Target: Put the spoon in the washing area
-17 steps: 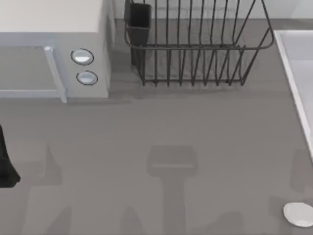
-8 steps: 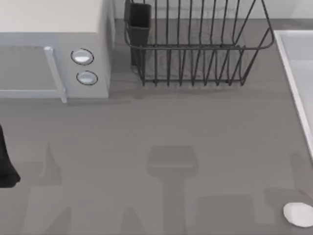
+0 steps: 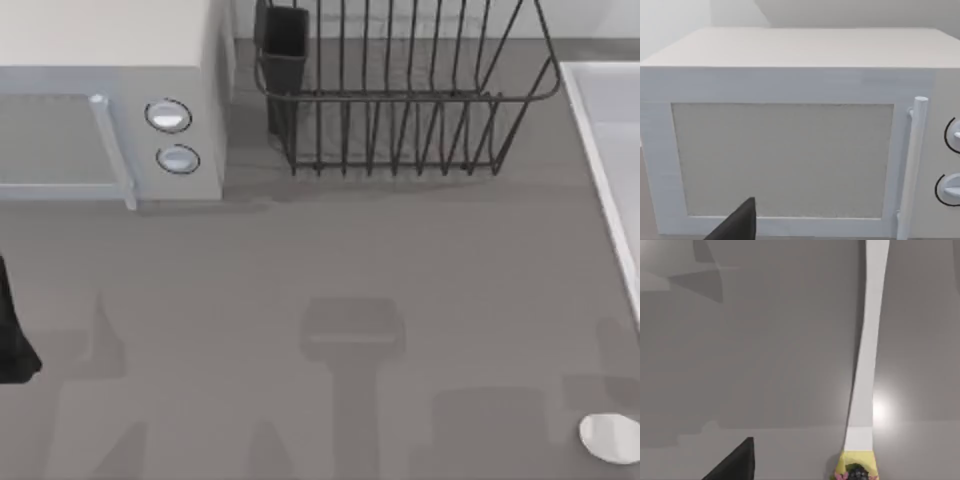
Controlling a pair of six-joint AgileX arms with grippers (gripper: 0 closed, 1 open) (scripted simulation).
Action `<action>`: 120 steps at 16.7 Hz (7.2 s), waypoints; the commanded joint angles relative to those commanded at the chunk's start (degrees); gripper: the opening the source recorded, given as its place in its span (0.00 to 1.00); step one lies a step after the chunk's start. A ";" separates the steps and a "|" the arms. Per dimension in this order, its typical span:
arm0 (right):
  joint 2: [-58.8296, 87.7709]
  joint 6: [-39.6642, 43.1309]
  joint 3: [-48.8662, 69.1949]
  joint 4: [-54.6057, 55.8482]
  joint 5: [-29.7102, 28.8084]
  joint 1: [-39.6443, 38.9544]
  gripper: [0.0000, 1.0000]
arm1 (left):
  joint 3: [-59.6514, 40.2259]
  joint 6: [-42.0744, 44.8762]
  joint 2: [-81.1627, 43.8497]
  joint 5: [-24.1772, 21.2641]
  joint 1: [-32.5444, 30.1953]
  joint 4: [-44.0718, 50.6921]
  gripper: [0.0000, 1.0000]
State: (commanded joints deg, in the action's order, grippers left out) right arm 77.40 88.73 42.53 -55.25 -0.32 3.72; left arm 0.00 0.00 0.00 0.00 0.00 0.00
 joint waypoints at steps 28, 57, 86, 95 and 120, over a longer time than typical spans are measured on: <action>10.16 -0.06 -11.46 21.73 0.02 0.07 0.00 | 0.00 0.00 0.00 0.00 0.00 0.00 1.00; 4.60 -0.52 17.11 -15.55 -0.71 0.27 0.00 | 0.00 0.00 0.00 0.00 0.00 0.00 1.00; 79.74 1.83 122.52 -42.37 -0.87 4.57 0.00 | 0.00 0.00 0.00 0.00 0.00 0.00 1.00; 72.84 1.83 99.44 -27.20 -0.76 4.83 0.00 | 0.00 0.00 0.00 0.00 0.00 0.00 1.00; 71.82 1.79 96.97 -25.02 -0.74 4.93 1.00 | 0.00 0.00 0.00 0.00 0.00 0.00 1.00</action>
